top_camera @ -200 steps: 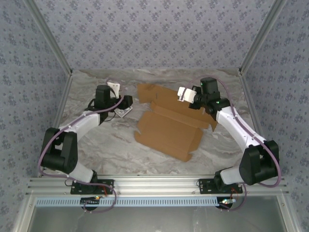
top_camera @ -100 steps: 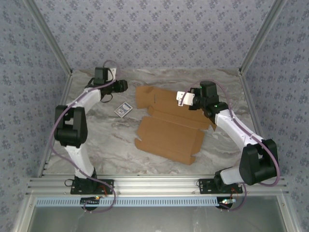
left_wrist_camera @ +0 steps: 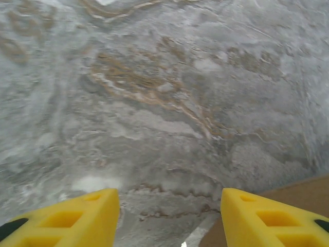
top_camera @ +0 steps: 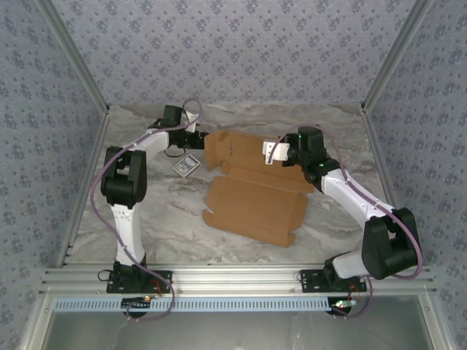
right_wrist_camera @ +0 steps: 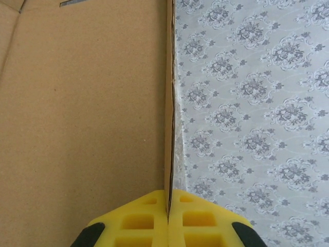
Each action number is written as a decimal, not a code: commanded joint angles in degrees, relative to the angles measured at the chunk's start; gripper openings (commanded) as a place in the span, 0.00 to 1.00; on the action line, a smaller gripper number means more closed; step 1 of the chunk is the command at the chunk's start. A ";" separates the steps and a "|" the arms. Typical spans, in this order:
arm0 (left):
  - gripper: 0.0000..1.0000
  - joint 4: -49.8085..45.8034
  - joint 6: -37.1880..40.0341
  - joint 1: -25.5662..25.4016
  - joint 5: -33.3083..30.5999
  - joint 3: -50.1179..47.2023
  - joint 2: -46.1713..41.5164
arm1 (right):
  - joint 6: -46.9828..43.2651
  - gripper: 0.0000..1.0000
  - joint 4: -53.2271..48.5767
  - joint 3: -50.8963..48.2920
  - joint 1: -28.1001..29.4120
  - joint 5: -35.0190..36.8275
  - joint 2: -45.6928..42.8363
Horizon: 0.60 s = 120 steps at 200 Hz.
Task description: Fold the paper box
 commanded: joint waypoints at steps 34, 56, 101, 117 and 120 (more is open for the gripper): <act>0.54 5.18 4.16 -1.54 2.60 -9.05 -7.71 | -4.49 0.00 5.99 -3.81 0.99 1.35 -1.41; 0.54 8.42 4.81 -1.63 2.65 -12.99 -10.69 | -4.28 0.00 6.45 -4.73 1.15 1.25 -2.32; 0.55 12.25 7.92 -2.67 2.68 -19.27 -15.25 | -4.83 0.00 7.00 -5.19 1.41 1.74 -3.32; 0.55 12.73 9.04 -2.94 3.12 -20.61 -16.20 | -5.37 0.00 6.77 -5.32 1.50 1.91 -3.55; 0.55 12.83 9.15 -3.04 3.23 -20.81 -16.32 | -5.55 0.00 6.80 -5.37 1.44 1.95 -3.53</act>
